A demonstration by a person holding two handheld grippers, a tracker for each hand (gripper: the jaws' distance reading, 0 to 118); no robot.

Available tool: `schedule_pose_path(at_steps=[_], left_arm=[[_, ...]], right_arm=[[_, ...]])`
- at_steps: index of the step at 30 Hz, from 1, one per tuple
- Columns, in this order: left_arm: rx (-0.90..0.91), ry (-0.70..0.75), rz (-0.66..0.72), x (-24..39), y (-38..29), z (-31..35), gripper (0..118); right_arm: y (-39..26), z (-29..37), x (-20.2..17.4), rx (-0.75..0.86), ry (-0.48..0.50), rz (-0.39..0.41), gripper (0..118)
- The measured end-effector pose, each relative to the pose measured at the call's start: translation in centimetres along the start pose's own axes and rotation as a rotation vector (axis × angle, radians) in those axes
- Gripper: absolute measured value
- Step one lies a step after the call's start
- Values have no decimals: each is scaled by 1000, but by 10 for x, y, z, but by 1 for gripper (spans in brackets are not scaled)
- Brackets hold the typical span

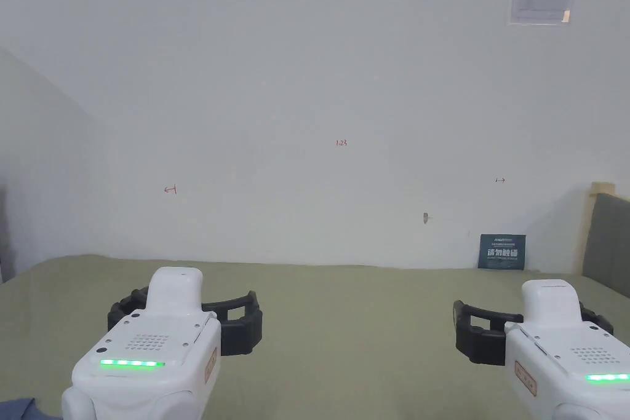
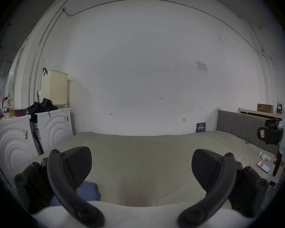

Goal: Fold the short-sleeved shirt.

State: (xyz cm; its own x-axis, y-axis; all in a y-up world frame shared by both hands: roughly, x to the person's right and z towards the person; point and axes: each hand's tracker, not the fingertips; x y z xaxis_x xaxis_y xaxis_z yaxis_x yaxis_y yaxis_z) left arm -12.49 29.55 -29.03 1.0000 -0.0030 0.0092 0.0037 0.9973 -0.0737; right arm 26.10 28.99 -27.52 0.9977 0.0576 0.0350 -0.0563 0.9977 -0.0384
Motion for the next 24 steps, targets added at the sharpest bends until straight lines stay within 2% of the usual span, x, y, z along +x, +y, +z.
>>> schedule_pose_path(at_steps=[7,14,15,16,17,18,19,21,24], left_arm=[[7,-18,40,-5,-1,0,118],[-22,-9,-15,-3,-1,4,118],[-24,-7,-17,-3,-2,5,110],[-19,-11,-20,-3,-3,7,79],[4,-9,-39,-1,-5,9,7],[-35,106,-102,3,-6,9,0],[0,106,-72,6,-2,14,0],[-18,0,-13,0,2,21,0],[-23,38,-51,-6,-13,7,0]], right_arm=[[-1,-2,1,-9,-1,-20,118],[-5,-2,0,-55,19,-14,116],[-7,-1,0,-62,32,-9,102],[-9,1,-1,-54,32,1,69],[-11,1,-4,-47,13,34,15],[-13,1,-6,-65,-45,63,0],[-10,3,-5,-50,-21,38,0],[-5,5,0,-84,29,-14,0],[-4,10,-9,-86,10,32,0]])
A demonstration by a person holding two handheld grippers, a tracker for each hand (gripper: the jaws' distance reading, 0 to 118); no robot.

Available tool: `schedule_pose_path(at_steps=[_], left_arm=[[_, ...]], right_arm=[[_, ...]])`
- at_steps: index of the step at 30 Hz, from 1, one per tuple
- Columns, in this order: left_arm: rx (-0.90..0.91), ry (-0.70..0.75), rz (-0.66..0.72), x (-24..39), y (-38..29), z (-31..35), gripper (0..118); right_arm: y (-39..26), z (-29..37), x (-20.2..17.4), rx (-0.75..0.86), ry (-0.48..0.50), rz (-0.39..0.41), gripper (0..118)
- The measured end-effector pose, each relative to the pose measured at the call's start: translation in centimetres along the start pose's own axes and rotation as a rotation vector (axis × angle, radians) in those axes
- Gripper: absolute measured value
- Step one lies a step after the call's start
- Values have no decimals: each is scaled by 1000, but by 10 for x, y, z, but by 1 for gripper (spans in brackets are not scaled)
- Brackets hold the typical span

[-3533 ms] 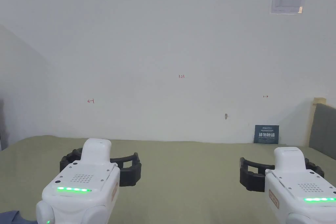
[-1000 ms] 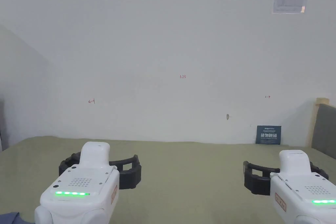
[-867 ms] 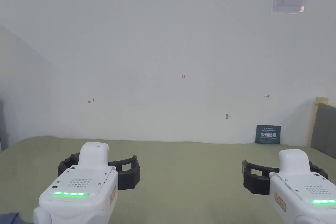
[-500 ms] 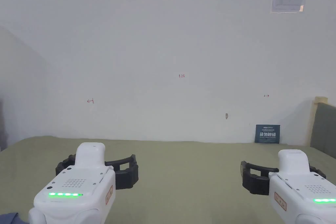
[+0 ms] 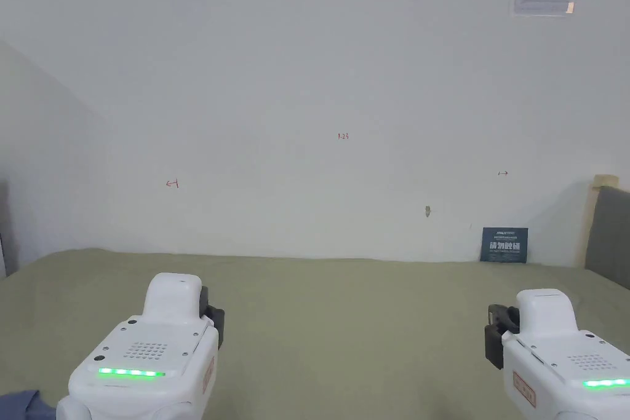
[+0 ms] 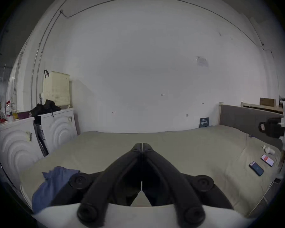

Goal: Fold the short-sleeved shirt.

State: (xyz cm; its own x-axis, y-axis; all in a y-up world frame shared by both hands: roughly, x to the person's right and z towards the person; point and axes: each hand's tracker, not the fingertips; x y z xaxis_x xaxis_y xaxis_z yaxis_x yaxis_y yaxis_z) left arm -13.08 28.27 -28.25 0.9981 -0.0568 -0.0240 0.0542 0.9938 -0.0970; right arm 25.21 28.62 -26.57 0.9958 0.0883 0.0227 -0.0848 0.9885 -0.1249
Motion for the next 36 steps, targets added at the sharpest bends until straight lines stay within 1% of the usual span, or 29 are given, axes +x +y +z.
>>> schedule_pose_path(at_steps=[4,7,9,12,14,17,21,24,28,33,36], left_arm=[[-9,9,45,-17,1,10,0],[-21,54,62,-41,3,23,0],[-22,101,47,-62,2,38,0],[-28,173,39,-99,0,64,0],[-37,236,53,-126,-2,82,0],[-45,362,79,-164,-7,115,0],[-86,449,101,-204,-19,157,0],[-102,486,110,-223,-29,180,0],[-132,513,98,-234,-44,188,0],[-205,487,156,-242,-65,164,0],[-264,446,173,-251,-67,135,0]], right_arm=[[5,2,-20,-3,72,-12,0],[7,-5,-52,12,163,12,0],[12,-8,-78,23,220,22,0],[13,-16,-121,20,323,-7,0],[16,-18,-152,16,379,-5,0],[13,-16,-201,5,493,-9,0],[4,-14,-258,-24,626,-4,0],[-9,-18,-287,-40,677,8,0],[-16,-20,-304,-56,694,26,0],[-26,-35,-311,-91,697,40,0],[-26,-41,-305,-85,692,74,0]])
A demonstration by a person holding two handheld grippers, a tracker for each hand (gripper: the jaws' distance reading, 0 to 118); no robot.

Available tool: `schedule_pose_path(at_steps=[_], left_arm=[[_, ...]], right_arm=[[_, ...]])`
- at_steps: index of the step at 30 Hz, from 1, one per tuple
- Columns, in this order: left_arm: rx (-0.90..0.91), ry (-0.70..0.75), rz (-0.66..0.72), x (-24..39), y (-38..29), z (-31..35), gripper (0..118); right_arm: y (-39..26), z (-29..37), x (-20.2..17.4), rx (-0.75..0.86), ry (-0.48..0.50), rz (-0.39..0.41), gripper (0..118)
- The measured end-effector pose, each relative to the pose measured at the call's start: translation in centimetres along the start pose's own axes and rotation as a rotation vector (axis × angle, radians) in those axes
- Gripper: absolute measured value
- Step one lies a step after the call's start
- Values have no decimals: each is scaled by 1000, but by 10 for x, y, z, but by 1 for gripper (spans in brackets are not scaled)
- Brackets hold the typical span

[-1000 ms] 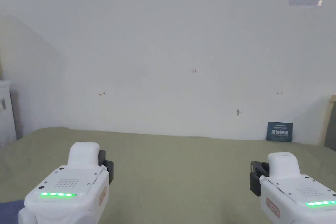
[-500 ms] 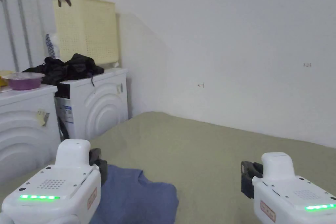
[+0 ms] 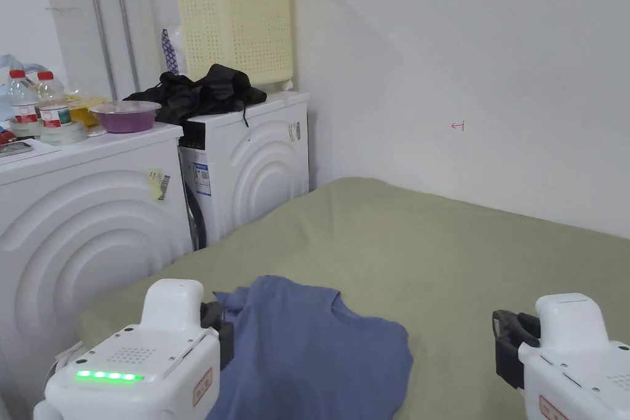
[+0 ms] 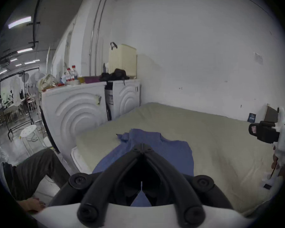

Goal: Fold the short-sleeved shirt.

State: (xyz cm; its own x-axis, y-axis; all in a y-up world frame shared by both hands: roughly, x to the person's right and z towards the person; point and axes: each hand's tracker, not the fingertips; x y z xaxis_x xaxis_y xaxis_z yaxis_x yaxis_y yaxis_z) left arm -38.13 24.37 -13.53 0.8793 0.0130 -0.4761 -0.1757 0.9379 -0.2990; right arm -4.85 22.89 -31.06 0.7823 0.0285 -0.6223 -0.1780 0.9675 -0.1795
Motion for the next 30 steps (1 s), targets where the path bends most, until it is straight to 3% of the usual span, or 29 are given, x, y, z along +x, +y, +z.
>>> schedule_pose_path(at_steps=[6,12,15,16,17,18,19,21,25,30], left_arm=[[-258,-150,-117,25,50,-89,0],[-657,-331,-171,63,58,-213,0],[-833,-298,-122,81,30,-263,0],[-850,-294,-141,85,23,-273,9],[-850,-290,-149,90,16,-282,37],[-861,-301,-140,94,7,-290,98],[-879,-302,-137,97,1,-297,118],[-859,-324,-70,93,-3,-302,111],[-915,-336,-74,94,-22,-315,111],[-1029,-325,-65,113,-65,-324,109]], right_arm=[[4,12,31,14,-26,47,0],[-15,32,66,27,-94,-33,0],[-28,41,84,-22,-123,-38,0],[-32,43,89,-34,-141,-33,0],[-37,45,95,-37,-162,-26,0],[-42,47,101,-32,-164,-31,0],[-46,49,108,-33,-165,-39,0],[-53,51,118,-45,-192,-85,0],[-66,48,131,-69,-220,-146,0],[-73,49,129,-95,-219,-152,0]])
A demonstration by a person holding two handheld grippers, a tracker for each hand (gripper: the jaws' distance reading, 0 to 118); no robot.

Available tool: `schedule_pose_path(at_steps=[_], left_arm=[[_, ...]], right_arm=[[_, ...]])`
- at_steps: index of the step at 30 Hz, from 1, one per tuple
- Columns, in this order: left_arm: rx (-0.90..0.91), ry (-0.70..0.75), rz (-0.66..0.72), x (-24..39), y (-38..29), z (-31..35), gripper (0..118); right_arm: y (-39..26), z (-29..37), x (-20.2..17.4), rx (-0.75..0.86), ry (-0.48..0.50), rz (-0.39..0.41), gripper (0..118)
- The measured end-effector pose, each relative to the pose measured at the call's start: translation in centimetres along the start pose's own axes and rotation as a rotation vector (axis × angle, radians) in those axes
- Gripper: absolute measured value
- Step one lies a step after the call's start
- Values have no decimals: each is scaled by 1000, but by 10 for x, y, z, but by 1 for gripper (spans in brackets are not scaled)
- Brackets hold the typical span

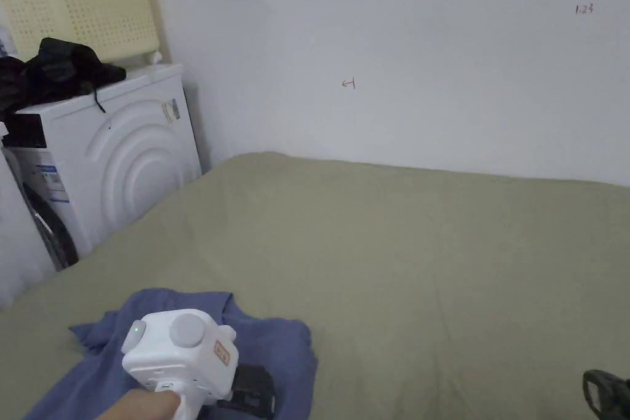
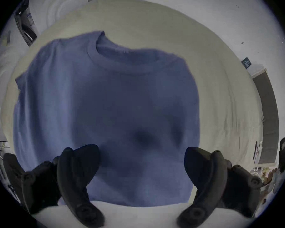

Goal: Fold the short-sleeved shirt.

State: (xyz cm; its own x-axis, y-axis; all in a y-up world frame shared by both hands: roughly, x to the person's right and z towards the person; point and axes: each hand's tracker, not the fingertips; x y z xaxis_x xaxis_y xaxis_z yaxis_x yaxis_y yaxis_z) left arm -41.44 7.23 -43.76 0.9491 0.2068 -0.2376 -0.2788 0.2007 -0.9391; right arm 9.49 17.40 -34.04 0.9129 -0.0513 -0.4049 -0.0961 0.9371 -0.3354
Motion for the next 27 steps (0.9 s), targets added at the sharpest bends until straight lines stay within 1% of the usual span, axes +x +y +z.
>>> schedule_pose_path(at_steps=[1,2,3,4,5,6,7,8,9,10,13,15,17,19,21,23,27], left_arm=[[4,-6,3,-3,-3,-5,108],[65,60,-11,-3,-8,-4,104],[106,140,-38,-2,-9,1,87],[142,106,-19,-4,-10,9,62],[172,19,35,-10,-11,17,32],[175,-22,83,-14,-14,23,1],[180,-44,84,-14,-15,29,1],[196,-57,37,-11,-12,38,1],[227,-38,-20,-3,-13,48,1],[249,-35,-49,5,-13,58,1],[287,-32,-86,30,-2,92,1],[347,-89,-127,53,3,121,1],[395,-135,-158,84,7,146,1],[413,-171,-225,117,13,164,1],[434,-180,-296,158,19,181,1],[437,-215,-357,201,23,190,1],[409,-264,-524,287,25,193,1]], right_arm=[[-4,-1,2,-4,0,2,0],[-6,-1,4,-6,-2,3,0],[-7,-1,6,-8,-7,2,0],[-7,0,8,-11,-12,-2,0],[-6,1,10,-15,-17,-17,0],[-6,1,13,-16,-18,-28,0],[-6,2,15,-16,-21,-33,0],[-6,3,17,-18,-26,-37,0],[-5,4,18,-20,-31,-37,0],[-4,6,20,-21,-34,-35,0],[-1,16,28,-22,-44,-21,0],[2,27,35,-19,-54,-13,0],[6,40,44,-15,-71,-2,0],[10,54,54,-12,-93,11,0],[12,71,69,-5,-128,21,0],[15,87,85,-1,-183,28,0],[19,124,120,13,-285,-5,0]])
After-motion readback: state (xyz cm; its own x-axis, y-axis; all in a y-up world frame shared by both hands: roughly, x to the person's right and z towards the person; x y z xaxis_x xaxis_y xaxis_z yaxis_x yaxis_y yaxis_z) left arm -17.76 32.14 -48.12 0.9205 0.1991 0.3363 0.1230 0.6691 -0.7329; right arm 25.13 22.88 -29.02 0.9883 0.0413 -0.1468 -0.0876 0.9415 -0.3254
